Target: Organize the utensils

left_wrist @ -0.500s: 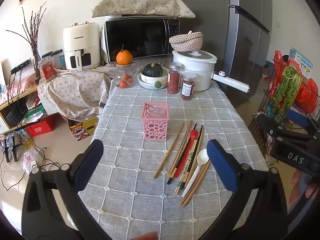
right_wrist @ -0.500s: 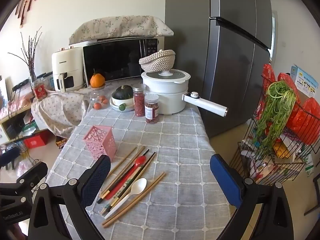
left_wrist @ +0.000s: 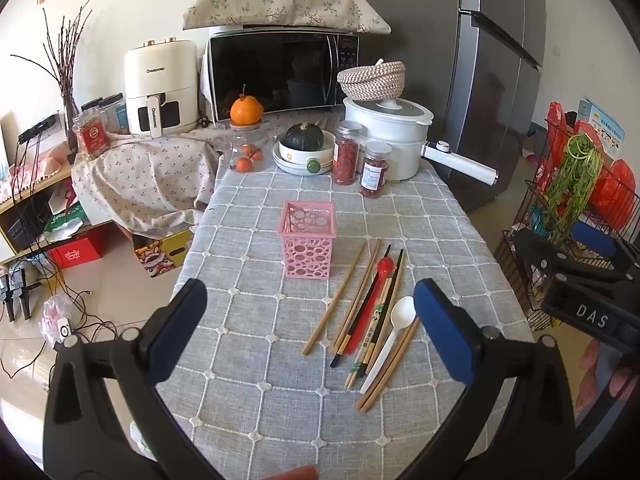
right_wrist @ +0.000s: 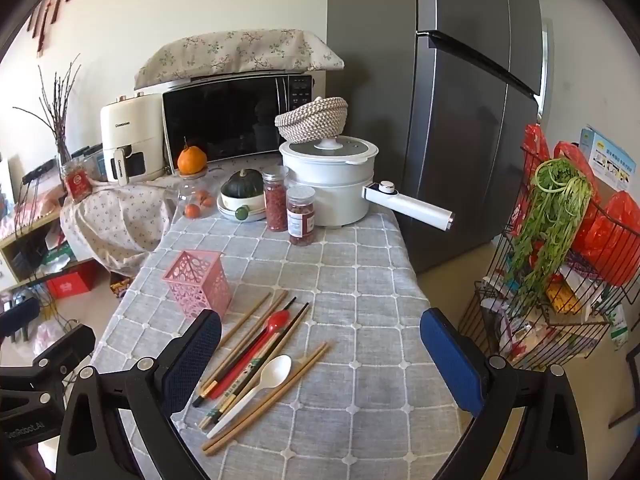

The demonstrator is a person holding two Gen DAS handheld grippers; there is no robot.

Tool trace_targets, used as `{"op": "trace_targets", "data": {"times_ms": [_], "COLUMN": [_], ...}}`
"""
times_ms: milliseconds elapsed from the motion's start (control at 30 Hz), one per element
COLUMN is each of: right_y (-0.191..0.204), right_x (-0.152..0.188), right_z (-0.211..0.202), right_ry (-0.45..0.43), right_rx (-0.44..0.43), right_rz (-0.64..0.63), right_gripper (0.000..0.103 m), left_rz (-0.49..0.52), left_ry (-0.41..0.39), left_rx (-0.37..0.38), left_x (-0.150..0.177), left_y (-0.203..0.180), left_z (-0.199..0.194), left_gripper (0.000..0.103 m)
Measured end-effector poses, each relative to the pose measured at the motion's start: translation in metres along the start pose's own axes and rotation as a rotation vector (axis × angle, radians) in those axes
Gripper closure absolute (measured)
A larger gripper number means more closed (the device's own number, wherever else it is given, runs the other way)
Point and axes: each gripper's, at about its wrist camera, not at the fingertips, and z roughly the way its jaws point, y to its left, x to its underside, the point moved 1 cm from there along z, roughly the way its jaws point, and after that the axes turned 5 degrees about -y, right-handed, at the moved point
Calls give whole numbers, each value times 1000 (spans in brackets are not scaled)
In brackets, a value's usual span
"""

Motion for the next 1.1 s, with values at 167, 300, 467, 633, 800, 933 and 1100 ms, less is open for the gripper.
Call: {"op": "trace_targets", "data": {"times_ms": [167,300,467,633,800,933,1100], "right_y": [1,1,3,1,1,4,6], "right_x": [0,0,0,0,0,1,2], "right_z": [0,0,0,1,1,0,1], "right_ry": [3,3,4,4,5,5,6], "right_rx": [-1,-1,0,-1,-3,-5,-6], "right_rz": [-3,-1,-1,0,0,-5,-3], "right_gripper": [2,2,2,2,2,2,2], "left_rz": [-3,-7,-8,-9,-8,-8,-9], "left_ry": [2,10,8,8,8,9,6], "left_rx": [1,5,6,5,5,6,5], "left_x": [-1,-2,-1,-1,-1,-1,0], "left_y": [1,3,3,2,2,2,0], "left_z": [0,2,1,1,1,1,0], "left_gripper": [0,0,0,0,0,0,0]}}
